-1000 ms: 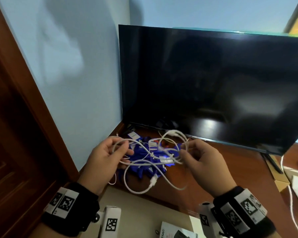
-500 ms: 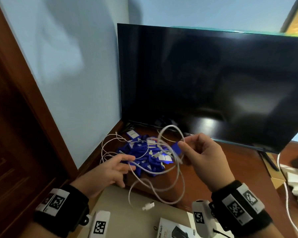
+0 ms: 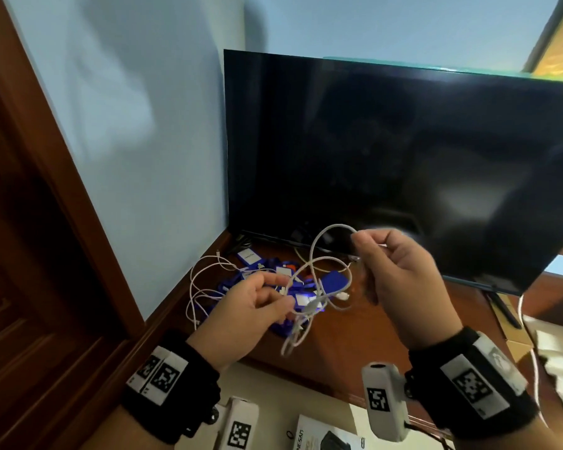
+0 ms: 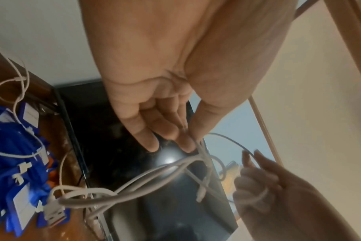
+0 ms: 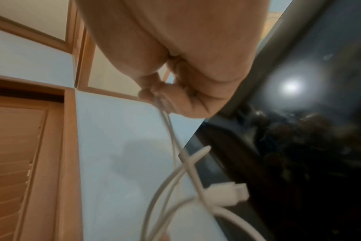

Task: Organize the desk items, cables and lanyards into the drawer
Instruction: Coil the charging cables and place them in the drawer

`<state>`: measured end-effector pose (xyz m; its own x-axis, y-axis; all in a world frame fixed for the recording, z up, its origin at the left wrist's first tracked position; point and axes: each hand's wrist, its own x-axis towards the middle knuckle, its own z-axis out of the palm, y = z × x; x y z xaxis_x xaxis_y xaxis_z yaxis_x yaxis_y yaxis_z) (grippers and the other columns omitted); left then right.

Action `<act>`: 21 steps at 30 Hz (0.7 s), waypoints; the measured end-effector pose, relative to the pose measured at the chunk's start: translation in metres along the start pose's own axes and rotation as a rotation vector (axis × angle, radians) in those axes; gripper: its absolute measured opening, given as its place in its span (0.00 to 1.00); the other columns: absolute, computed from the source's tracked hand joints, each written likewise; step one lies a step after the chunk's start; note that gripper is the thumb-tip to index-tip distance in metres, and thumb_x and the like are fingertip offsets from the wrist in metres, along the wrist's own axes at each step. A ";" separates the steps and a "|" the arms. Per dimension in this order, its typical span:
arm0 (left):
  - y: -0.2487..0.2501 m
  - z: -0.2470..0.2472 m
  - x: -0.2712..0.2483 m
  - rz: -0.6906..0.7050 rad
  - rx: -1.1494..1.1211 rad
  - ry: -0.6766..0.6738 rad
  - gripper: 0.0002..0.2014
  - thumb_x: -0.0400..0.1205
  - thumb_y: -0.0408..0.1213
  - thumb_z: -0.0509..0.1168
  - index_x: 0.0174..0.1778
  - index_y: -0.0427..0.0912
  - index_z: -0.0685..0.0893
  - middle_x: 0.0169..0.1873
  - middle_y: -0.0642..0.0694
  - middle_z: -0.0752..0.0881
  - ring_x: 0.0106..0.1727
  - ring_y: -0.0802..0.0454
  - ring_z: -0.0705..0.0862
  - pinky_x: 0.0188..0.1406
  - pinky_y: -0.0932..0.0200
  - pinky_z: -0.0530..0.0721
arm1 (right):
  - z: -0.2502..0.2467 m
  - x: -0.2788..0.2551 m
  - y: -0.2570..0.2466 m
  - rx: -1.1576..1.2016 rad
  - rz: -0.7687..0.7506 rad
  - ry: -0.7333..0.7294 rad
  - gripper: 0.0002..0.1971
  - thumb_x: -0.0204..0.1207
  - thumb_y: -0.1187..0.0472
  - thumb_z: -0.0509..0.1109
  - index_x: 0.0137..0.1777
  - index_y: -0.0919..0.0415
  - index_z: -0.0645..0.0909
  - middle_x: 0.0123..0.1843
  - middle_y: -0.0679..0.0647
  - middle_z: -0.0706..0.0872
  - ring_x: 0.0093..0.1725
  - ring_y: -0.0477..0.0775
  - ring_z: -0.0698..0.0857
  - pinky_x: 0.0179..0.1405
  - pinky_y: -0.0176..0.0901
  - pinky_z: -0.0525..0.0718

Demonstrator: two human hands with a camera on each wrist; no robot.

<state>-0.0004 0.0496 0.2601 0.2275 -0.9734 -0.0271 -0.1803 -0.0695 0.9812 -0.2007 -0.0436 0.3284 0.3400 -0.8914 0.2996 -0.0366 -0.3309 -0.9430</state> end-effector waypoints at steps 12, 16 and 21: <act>0.018 -0.083 0.015 -0.143 -0.507 0.511 0.12 0.88 0.27 0.57 0.40 0.39 0.77 0.39 0.35 0.91 0.33 0.45 0.92 0.32 0.55 0.92 | -0.067 0.005 0.021 -0.456 -0.020 0.183 0.15 0.78 0.46 0.78 0.36 0.55 0.86 0.21 0.41 0.77 0.22 0.41 0.73 0.26 0.38 0.72; 0.026 -0.093 0.003 -0.266 -0.893 0.299 0.12 0.80 0.32 0.61 0.31 0.39 0.84 0.34 0.41 0.90 0.34 0.44 0.92 0.39 0.52 0.94 | -0.081 0.005 0.034 -0.593 -0.028 0.271 0.18 0.77 0.40 0.75 0.37 0.54 0.83 0.30 0.47 0.85 0.30 0.45 0.82 0.33 0.45 0.76; 0.014 -0.083 0.005 -0.242 -1.037 0.302 0.14 0.84 0.51 0.70 0.40 0.44 0.84 0.23 0.54 0.79 0.30 0.56 0.84 0.61 0.51 0.84 | -0.082 0.005 0.039 -0.720 -0.033 0.299 0.26 0.74 0.32 0.71 0.36 0.57 0.77 0.30 0.53 0.83 0.33 0.54 0.83 0.31 0.45 0.76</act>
<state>0.0770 0.0622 0.2896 0.3983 -0.8555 -0.3309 0.7574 0.1032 0.6448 -0.2773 -0.0867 0.3054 0.0877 -0.8893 0.4489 -0.6667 -0.3872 -0.6368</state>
